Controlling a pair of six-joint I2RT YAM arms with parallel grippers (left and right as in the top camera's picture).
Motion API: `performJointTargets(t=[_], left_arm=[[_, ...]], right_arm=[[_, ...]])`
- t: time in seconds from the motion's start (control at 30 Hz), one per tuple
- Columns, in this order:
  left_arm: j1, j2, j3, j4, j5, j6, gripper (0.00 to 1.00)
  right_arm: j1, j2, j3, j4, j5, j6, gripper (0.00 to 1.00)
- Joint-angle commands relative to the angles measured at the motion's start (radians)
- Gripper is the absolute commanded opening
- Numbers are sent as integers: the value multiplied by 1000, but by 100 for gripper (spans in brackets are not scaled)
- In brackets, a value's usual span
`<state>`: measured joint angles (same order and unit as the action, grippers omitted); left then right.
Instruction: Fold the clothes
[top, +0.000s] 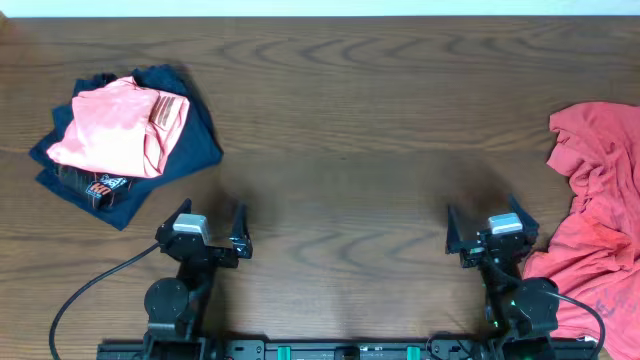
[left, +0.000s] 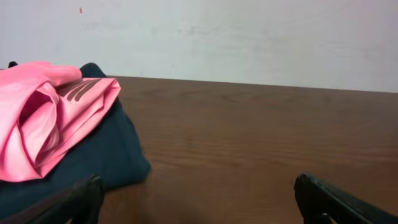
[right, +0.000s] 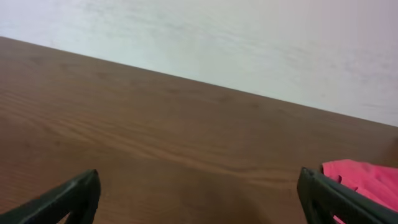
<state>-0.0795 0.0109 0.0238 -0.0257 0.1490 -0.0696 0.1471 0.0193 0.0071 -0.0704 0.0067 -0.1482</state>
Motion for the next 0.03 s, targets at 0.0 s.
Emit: performJointTargets(t=[0.0], left_arm=[[-3, -7, -20, -30, -5, 17, 98]], right_arm=[[-11, -6, -1, -4, -7, -14, 99]])
